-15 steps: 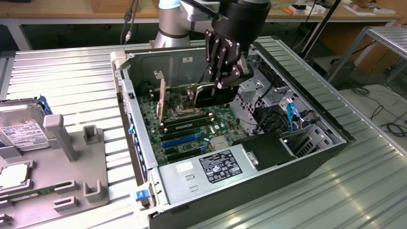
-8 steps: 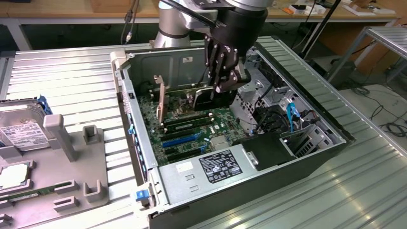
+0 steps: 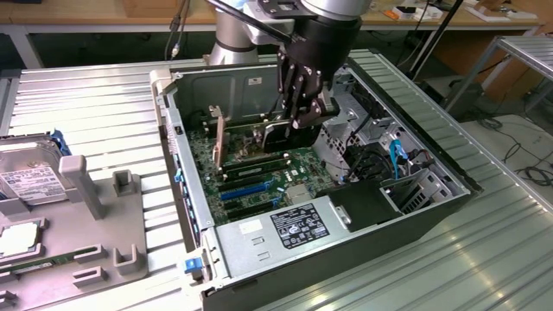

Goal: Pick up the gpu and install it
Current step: 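Insert the gpu into the slot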

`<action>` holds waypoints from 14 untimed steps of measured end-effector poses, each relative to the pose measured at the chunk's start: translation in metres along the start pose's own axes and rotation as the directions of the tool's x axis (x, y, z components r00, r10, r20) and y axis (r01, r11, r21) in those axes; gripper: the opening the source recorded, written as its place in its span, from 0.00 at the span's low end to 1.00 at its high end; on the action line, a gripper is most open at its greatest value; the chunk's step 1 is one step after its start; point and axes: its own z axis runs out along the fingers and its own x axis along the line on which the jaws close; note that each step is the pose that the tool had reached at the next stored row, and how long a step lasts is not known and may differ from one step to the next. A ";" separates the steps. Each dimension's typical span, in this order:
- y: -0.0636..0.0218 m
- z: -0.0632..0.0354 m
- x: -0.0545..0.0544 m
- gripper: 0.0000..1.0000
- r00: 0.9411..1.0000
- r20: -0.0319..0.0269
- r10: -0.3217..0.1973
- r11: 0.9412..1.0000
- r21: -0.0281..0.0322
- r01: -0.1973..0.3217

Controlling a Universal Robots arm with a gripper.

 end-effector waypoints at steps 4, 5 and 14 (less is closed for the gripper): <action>0.0009 0.0044 0.000 0.27 1.000 0.000 0.000 1.000 0.008 0.000; 0.0015 0.0056 0.000 0.27 1.000 0.000 0.000 1.000 0.013 0.000; 0.0045 0.0122 0.000 0.27 1.000 0.001 0.000 1.000 0.028 0.000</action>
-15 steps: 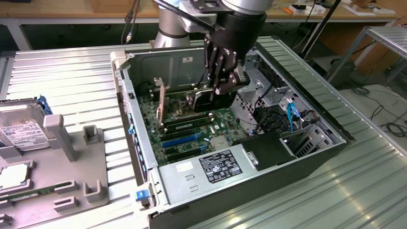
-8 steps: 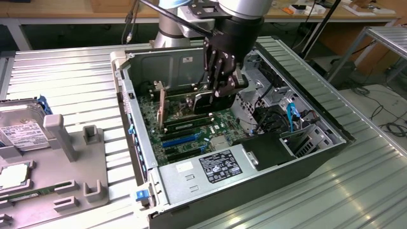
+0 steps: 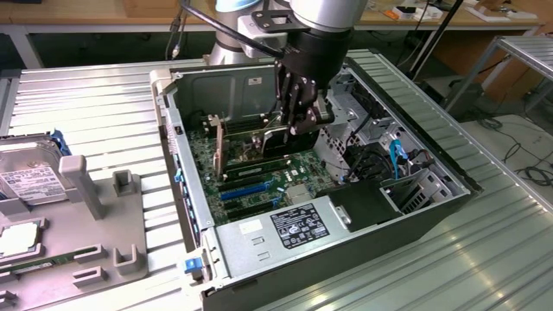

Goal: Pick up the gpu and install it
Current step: 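Insert the gpu into the slot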

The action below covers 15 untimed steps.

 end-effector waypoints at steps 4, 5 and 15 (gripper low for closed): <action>0.0001 0.0030 0.000 0.27 1.000 0.000 0.000 1.000 0.000 0.000; 0.0001 0.0037 0.000 0.27 1.000 0.000 0.000 1.000 0.000 0.000; 0.0009 0.0098 0.000 0.27 1.000 0.000 0.004 1.000 0.000 -0.004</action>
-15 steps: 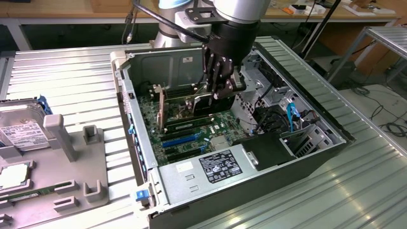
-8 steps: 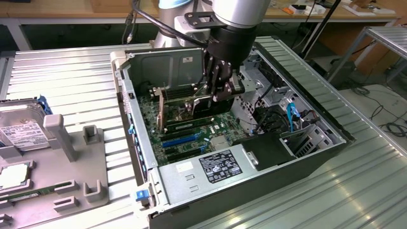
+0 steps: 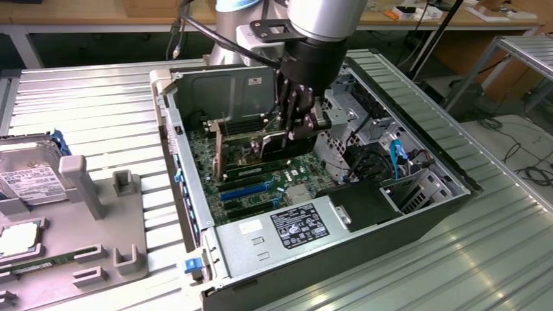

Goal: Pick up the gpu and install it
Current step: 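Insert the gpu into the slot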

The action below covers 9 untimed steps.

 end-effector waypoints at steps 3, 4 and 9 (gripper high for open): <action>0.0017 0.0021 0.000 0.27 1.000 0.000 0.003 1.000 0.000 -0.003; 0.0025 0.0031 0.000 0.27 1.000 0.000 0.004 1.000 0.000 -0.004; 0.0043 0.0062 0.000 0.27 1.000 0.000 0.009 1.000 0.000 -0.009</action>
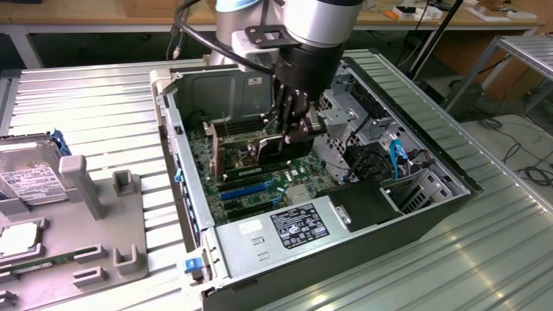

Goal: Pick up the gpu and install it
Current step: 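Insert the gpu into the slot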

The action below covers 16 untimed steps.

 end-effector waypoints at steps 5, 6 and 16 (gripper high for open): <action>0.0008 0.0039 0.000 0.27 1.000 0.000 0.003 1.000 0.000 -0.003; 0.0010 0.0052 0.000 0.27 1.000 0.000 0.004 1.000 0.000 -0.004; 0.0017 0.0123 -0.003 0.27 1.000 0.002 0.012 1.000 0.000 -0.012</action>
